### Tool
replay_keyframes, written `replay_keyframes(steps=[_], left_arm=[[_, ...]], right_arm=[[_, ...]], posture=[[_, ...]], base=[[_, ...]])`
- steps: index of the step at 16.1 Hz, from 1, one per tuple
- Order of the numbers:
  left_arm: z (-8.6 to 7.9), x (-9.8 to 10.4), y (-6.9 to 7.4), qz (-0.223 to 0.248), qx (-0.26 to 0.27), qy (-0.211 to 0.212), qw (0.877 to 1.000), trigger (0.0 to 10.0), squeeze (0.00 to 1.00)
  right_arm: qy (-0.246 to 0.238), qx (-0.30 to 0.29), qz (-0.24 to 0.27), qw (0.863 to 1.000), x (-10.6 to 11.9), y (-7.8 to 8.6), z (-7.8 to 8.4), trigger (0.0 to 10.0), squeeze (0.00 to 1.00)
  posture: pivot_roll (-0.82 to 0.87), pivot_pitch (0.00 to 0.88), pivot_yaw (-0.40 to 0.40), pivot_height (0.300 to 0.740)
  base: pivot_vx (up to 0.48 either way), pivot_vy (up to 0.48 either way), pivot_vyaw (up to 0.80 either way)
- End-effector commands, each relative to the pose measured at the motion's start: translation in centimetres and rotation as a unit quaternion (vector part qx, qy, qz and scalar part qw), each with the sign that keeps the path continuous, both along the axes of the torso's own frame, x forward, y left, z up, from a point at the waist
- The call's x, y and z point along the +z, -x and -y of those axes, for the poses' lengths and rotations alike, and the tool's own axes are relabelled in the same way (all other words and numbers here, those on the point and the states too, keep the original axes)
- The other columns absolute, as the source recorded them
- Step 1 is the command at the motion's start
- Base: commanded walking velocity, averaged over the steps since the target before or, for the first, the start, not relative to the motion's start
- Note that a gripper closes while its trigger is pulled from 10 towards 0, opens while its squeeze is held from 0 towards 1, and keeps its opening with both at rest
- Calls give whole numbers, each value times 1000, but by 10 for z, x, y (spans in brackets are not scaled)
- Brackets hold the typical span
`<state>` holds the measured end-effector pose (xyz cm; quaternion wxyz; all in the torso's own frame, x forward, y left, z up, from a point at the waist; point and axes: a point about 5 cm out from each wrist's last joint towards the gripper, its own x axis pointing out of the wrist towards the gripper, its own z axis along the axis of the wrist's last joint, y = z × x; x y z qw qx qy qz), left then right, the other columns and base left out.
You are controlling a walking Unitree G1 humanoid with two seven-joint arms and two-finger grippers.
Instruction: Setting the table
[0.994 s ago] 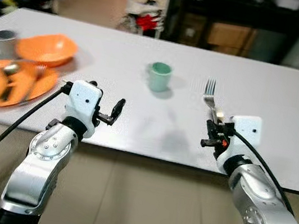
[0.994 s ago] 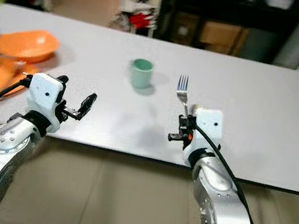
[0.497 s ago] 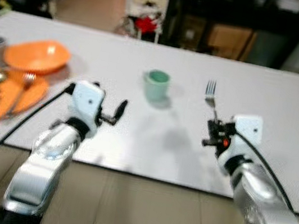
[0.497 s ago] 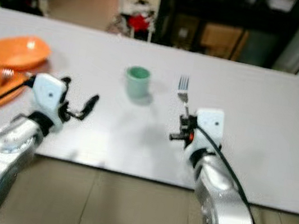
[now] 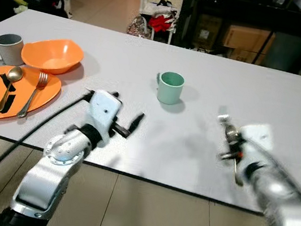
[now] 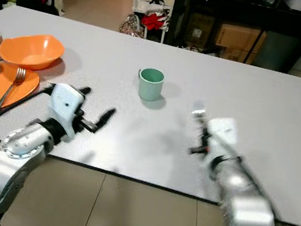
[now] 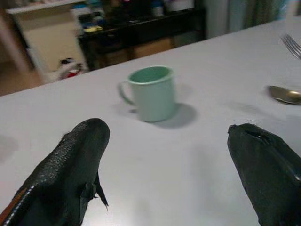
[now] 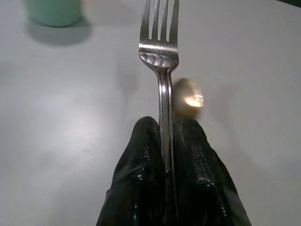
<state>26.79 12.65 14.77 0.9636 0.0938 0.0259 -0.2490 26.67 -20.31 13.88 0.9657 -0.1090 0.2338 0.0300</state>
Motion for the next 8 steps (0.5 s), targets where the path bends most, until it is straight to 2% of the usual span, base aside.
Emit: replay_keyframes(steps=[1,2,3,4,5,7,8], left_arm=[[5,3,-4,0,-26,-2,1000,10000,0],[11,4,-3,-5,-65,4,998,10000,0],[14,5,-3,-5,-85,5,996,10000,0],[21,7,-1,-10,-130,11,991,10000,0],[25,7,0,-17,-161,14,987,10000,0],[35,5,4,-42,-248,10,968,10000,0],[36,6,3,-44,-253,9,966,10000,0]], right_arm=[[10,-16,-8,1000,2,-5,12,10000,0],[27,-27,-20,999,2,-13,25,10000,0],[29,-35,-24,999,2,-16,31,10000,0],[26,-56,-38,997,0,-23,45,10000,0],[23,-61,-49,997,-3,-26,50,10000,0],[23,-74,-79,994,-17,-31,63,10000,0],[16,-80,-84,993,-21,-31,64,10000,0]], posture=[[8,0,15,740],[6,0,16,740],[5,0,20,740],[2,0,25,740],[1,0,26,740],[-2,0,35,740],[-6,0,42,740]], base=[[0,0,0],[0,0,0],[0,0,0],[0,0,0],[0,0,0],[0,0,0],[0,0,0]])
